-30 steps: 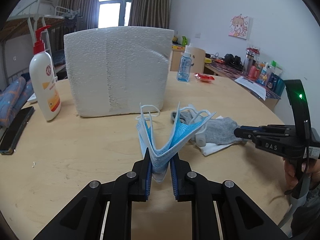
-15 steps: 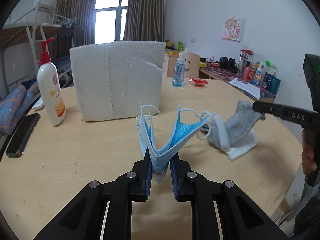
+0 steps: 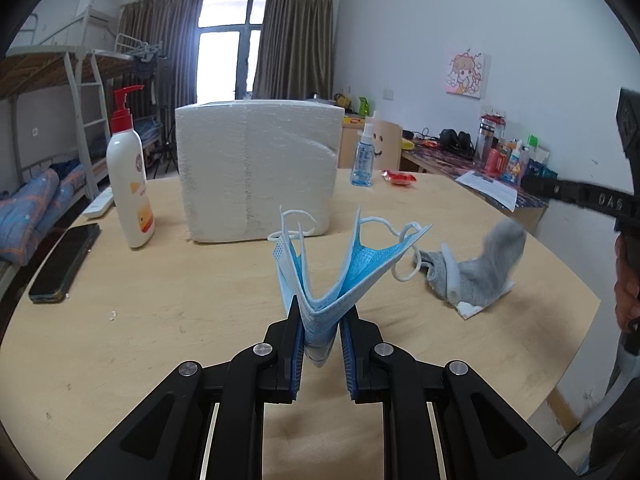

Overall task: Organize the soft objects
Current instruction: 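Close the right tool on the white foam roll beside the grey sock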

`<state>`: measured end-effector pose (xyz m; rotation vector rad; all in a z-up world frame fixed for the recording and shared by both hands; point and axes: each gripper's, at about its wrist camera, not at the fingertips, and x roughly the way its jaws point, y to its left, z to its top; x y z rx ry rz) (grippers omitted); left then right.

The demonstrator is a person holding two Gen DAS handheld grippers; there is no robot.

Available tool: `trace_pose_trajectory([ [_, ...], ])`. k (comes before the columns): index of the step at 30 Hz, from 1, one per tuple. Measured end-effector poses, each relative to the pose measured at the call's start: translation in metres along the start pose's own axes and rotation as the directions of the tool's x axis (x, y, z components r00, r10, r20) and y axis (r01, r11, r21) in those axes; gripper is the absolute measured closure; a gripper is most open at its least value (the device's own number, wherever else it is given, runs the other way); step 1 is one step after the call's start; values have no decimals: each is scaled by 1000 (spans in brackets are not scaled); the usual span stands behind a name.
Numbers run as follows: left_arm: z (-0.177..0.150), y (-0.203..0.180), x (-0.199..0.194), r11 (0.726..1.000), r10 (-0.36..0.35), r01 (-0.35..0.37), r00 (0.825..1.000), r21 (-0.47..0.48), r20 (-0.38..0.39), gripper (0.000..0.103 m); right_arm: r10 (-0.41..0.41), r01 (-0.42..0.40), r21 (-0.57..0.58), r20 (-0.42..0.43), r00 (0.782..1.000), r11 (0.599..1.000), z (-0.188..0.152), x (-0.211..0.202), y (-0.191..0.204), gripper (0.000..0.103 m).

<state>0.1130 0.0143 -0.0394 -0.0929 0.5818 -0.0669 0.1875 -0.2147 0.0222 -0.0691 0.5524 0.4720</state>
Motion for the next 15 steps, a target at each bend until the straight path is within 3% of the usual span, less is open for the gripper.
trace_pose_trajectory([
  [3, -1, 1, -4, 1000, -5, 5, 1000, 1, 8, 85, 0, 0, -27, 24, 1000, 1000, 7, -10, 7, 89],
  [7, -3, 3, -6, 1000, -7, 7, 1000, 6, 15, 85, 12, -12, -42, -8, 1000, 999, 3, -6, 11, 89],
  [9, -4, 4, -6, 1000, -8, 8, 1000, 2, 9, 85, -11, 8, -58, -38, 999, 998, -8, 2, 13, 87],
  [11, -5, 5, -5, 1000, -10, 10, 1000, 1, 6, 85, -8, 4, -50, -78, 997, 999, -16, 13, 12, 79],
  [15, -6, 3, -3, 1000, -19, 19, 1000, 4, 2, 85, 2, -4, -12, -162, 987, 1000, -30, 40, 12, 78],
])
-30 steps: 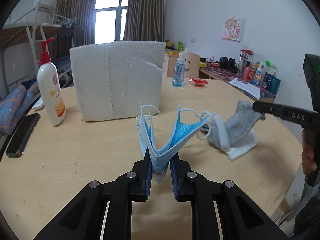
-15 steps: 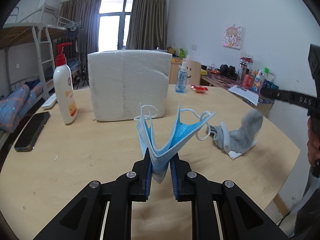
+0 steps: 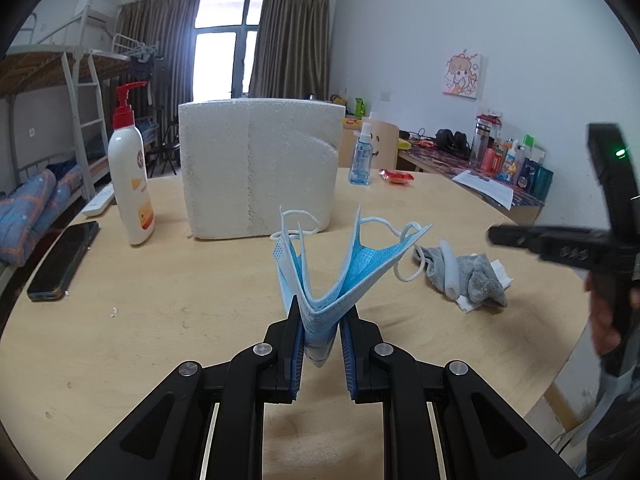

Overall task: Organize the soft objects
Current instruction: 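Close the right tool on the white foam roll beside the grey sock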

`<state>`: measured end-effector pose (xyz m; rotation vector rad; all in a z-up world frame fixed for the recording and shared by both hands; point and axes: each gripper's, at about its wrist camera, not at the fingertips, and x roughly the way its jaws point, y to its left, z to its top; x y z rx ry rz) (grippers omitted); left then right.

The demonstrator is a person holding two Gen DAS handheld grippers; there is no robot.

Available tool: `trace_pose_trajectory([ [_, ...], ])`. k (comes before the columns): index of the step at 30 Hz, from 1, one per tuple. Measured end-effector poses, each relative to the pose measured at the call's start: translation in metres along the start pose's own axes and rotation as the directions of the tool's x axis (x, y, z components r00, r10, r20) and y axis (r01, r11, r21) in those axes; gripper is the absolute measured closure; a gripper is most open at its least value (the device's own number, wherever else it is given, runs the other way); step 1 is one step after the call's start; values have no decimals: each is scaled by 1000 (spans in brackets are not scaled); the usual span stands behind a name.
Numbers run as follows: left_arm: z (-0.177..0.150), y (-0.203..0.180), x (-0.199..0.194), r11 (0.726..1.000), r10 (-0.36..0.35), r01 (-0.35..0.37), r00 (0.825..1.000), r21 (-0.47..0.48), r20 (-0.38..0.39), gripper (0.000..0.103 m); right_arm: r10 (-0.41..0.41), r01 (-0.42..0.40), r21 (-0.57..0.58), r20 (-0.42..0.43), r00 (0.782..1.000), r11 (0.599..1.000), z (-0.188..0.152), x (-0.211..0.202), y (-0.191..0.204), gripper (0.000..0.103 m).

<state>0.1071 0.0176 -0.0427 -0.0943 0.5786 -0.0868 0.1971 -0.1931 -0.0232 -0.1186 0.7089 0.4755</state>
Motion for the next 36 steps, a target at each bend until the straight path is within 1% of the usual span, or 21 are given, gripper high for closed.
trace_pose_trajectory([
  [2, 1, 0, 1, 1000, 1, -1, 1000, 1, -1, 85, 21, -20, 33, -30, 999, 999, -3, 16, 0, 77],
  [4, 1, 1, 2, 1000, 3, -3, 1000, 0, -1, 85, 26, -23, 58, -52, 998, 998, -4, 25, -1, 76],
  [9, -1, 6, 5, 1000, 8, -8, 1000, 0, -1, 85, 3, 8, 104, -99, 995, 995, -8, 43, -2, 75],
  [11, -1, 7, 7, 1000, 5, -5, 1000, 0, -4, 85, -5, 19, 121, -112, 994, 992, -10, 46, -4, 64],
  [13, -1, 8, 8, 1000, 1, -1, 1000, 1, -6, 85, 1, 15, 138, -118, 993, 990, -10, 48, -3, 62],
  [16, 0, 9, 10, 1000, -8, 8, 1000, 2, -5, 85, -21, 41, 149, -133, 991, 988, -10, 53, -4, 62],
  [26, -1, 14, 14, 1000, -23, 23, 1000, 9, 1, 85, -32, 62, 202, -150, 988, 977, -12, 66, -6, 62],
  [28, -1, 15, 15, 1000, -24, 24, 1000, 9, 1, 85, -48, 74, 194, -138, 989, 978, -12, 67, -4, 62],
  [30, -1, 15, 15, 1000, -22, 22, 1000, 11, 0, 85, -43, 68, 210, -122, 992, 975, -12, 68, -6, 62],
  [31, -1, 15, 15, 1000, -19, 19, 1000, 12, -1, 85, -37, 62, 214, -117, 992, 975, -11, 69, -7, 63],
  [32, -2, 15, 15, 1000, -17, 17, 1000, 12, -1, 85, -31, 54, 221, -108, 994, 974, -11, 68, -8, 66],
  [36, -2, 15, 15, 1000, -8, 8, 1000, 8, -2, 85, -25, 47, 236, -94, 995, 971, -8, 66, -11, 71],
])
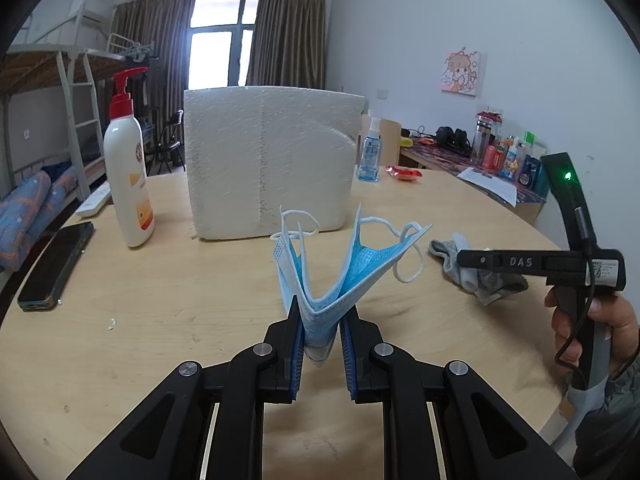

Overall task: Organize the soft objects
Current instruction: 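Close the right tool on the white foam roll beside the grey sock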

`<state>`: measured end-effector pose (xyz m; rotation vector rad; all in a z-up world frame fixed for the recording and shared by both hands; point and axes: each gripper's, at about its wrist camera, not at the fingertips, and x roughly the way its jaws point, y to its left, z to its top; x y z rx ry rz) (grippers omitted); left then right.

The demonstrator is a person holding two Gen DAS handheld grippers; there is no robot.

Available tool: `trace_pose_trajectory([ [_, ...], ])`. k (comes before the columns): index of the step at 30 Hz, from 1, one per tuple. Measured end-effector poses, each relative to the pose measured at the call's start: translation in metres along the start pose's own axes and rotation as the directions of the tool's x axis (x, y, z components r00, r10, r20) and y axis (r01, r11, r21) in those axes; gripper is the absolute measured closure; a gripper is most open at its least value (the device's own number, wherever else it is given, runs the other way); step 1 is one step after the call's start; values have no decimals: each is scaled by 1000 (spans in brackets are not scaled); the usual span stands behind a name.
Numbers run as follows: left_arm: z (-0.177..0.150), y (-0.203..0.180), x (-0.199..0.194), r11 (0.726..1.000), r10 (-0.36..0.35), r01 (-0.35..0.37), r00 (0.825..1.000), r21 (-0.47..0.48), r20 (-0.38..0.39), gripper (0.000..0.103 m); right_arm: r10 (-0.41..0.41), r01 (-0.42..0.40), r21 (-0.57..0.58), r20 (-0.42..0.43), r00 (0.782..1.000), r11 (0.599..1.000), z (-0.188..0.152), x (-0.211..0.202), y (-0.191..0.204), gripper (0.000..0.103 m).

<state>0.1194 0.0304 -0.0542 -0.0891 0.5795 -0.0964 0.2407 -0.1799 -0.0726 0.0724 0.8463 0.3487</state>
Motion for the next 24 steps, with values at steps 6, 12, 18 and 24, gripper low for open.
trace_pose_trajectory([
  [6, 2, 1, -1, 1000, 1, -1, 1000, 1, 5, 85, 11, -10, -16, 50, 999, 1000, 8, -16, 2, 79],
  [12, 1, 4, -3, 1000, -2, 2, 1000, -3, 13, 85, -27, 27, 17, -15, 1000, 999, 8, -3, -1, 79],
  [18, 5, 10, -6, 1000, -5, 5, 999, 4, 47, 85, -109, 110, 66, -23, 994, 992, 9, 7, 11, 72],
  [24, 12, 16, -17, 1000, -9, 6, 994, 30, 109, 85, -195, 196, 100, -19, 981, 975, 6, 15, 18, 70],
])
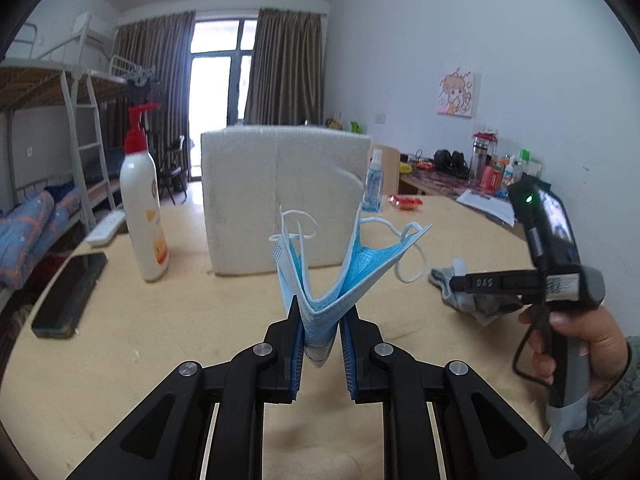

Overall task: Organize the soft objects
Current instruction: 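Close the right tool on the white foam roll beside the grey sock, then carry the mask and foam roll in both tools over the foam box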

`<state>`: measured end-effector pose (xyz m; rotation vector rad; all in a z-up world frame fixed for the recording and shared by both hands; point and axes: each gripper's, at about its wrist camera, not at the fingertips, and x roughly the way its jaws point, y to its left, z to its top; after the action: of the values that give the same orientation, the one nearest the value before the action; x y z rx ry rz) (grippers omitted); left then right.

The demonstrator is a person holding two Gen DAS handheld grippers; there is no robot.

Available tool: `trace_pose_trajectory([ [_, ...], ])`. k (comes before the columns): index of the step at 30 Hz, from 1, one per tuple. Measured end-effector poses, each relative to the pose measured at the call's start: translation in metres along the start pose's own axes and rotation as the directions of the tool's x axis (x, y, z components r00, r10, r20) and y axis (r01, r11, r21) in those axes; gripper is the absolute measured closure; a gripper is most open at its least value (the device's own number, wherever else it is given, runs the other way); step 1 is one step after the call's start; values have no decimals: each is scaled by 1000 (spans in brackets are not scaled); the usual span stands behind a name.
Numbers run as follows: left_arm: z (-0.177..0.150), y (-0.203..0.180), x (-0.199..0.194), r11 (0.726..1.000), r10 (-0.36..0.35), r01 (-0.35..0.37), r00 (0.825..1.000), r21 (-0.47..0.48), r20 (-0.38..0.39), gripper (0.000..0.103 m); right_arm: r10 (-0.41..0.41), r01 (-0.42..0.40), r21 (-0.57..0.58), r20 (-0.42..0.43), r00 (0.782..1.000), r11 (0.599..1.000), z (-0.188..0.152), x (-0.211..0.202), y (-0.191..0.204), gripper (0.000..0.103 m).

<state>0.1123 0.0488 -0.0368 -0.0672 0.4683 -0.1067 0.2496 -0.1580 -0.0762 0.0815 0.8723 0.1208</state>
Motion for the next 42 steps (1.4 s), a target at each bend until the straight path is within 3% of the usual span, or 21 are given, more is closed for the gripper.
trace_pose_trajectory([
  [6, -3, 2, -8, 999, -28, 27, 999, 20, 30, 85, -29, 28, 21, 28, 999, 999, 0, 1, 2, 75],
  [15, -2, 11, -10, 1000, -14, 13, 999, 19, 44, 85, 10, -12, 29, 71, 997, 999, 6, -13, 4, 83],
  [17, -1, 11, -11, 1000, -8, 7, 999, 21, 49, 85, 20, -22, 20, 88, 996, 1000, 8, -18, 6, 92],
  [20, -1, 11, -12, 1000, -3, 2, 999, 22, 54, 85, 29, -30, 15, 100, 995, 999, 10, -23, 7, 92],
  [24, -3, 12, -11, 1000, -1, 0, 999, 20, 52, 85, 20, -21, 17, 83, 996, 1000, 10, -21, 7, 91],
  [28, -5, 12, -11, 1000, -9, 7, 999, 23, 50, 85, -33, 33, 5, 53, 998, 999, 11, -7, 15, 65],
  [34, -5, 20, -10, 1000, -22, 21, 998, 14, 50, 85, -101, 101, 0, 14, 995, 995, 5, 7, 23, 65],
  [36, -6, 21, -11, 999, -30, 30, 998, 12, 49, 85, -108, 108, 7, -1, 994, 994, 5, 9, 19, 67],
  [38, -6, 21, -11, 999, -43, 42, 998, 15, 50, 85, -102, 102, 30, 2, 995, 994, 5, 8, 13, 85],
  [42, -6, 22, -11, 999, -49, 49, 998, 20, 48, 85, -86, 85, 37, 27, 996, 996, 5, 1, 10, 90],
])
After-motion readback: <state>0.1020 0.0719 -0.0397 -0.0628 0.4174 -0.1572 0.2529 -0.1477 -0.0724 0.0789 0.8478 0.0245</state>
